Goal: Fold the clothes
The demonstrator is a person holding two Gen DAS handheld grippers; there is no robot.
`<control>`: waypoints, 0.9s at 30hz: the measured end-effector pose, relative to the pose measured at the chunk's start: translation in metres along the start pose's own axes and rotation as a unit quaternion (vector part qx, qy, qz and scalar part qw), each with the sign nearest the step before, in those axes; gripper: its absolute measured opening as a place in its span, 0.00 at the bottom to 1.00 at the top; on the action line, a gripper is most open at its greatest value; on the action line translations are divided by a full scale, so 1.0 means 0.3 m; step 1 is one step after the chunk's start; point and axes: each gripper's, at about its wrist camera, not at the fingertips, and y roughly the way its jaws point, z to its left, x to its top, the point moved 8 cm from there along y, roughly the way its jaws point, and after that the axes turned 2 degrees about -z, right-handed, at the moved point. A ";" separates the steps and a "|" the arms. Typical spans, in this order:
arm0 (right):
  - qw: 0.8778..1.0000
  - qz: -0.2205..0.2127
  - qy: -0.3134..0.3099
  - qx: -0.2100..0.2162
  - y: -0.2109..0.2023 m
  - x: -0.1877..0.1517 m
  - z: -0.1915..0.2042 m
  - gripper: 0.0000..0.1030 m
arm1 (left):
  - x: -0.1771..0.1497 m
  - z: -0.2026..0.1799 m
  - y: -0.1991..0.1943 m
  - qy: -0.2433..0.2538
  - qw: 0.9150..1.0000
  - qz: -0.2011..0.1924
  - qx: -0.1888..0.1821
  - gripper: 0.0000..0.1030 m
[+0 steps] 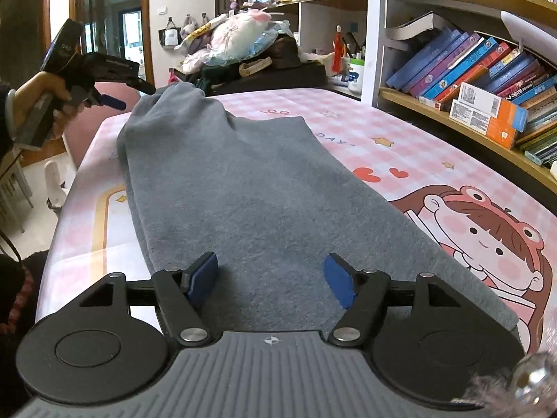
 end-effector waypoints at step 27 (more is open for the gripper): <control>1.000 0.001 -0.002 0.001 -0.007 -0.004 0.003 0.67 | 0.018 0.032 -0.096 -0.084 0.993 -0.053 -0.064 0.06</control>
